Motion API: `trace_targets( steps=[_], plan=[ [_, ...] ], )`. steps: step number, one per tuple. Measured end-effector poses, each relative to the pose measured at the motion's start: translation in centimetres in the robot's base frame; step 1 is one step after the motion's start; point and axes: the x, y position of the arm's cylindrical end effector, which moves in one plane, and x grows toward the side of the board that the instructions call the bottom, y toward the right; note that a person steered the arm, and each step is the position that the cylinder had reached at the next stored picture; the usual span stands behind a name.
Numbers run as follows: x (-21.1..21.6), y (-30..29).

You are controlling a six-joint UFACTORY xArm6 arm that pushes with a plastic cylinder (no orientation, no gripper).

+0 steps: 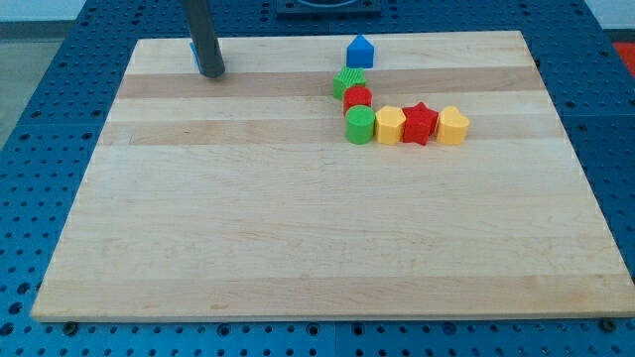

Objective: Push the blue cube to the top left of the board

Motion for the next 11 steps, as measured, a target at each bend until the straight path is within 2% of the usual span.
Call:
trace_targets(
  steps=[2, 3, 5, 8, 11],
  plan=[
    [-2.2, 3.7],
    [-4.3, 2.6],
    [-4.2, -3.0],
    [-2.7, -1.2],
    [-1.9, -3.5]
  ],
)
